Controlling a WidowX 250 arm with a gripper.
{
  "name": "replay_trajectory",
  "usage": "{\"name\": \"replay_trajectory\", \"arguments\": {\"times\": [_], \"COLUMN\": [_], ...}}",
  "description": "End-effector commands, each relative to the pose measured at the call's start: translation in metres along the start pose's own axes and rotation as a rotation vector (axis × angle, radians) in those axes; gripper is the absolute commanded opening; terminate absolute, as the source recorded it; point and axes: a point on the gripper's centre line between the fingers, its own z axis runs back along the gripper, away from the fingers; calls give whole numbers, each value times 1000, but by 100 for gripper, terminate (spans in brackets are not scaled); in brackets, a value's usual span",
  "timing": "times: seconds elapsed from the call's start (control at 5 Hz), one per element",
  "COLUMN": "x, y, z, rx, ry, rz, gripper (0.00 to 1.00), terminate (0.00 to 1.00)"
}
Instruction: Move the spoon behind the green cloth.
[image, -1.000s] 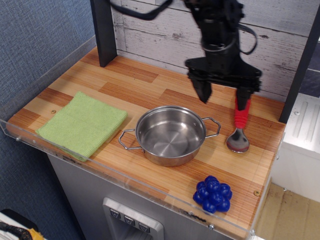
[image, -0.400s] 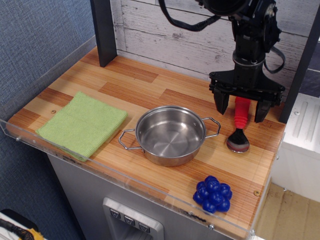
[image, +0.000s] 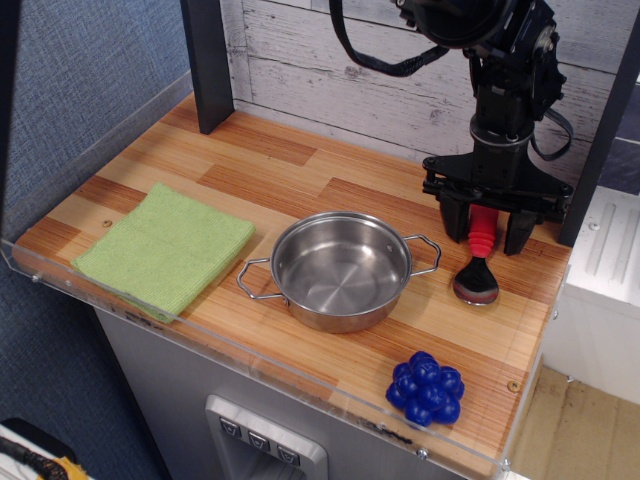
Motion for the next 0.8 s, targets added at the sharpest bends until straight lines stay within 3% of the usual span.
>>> {"name": "replay_trajectory", "arguments": {"times": [0.0,0.2,0.4,0.6], "x": [5,4,4,1], "y": [0,2,2,-1], "z": [13,18,27,33], "rx": [40,8,16,-32], "ry": [-60,-59,-72,-75], "rz": [46,60,90,122], "gripper": [0,0,0,0], "terminate": [0,0,0,0]}}
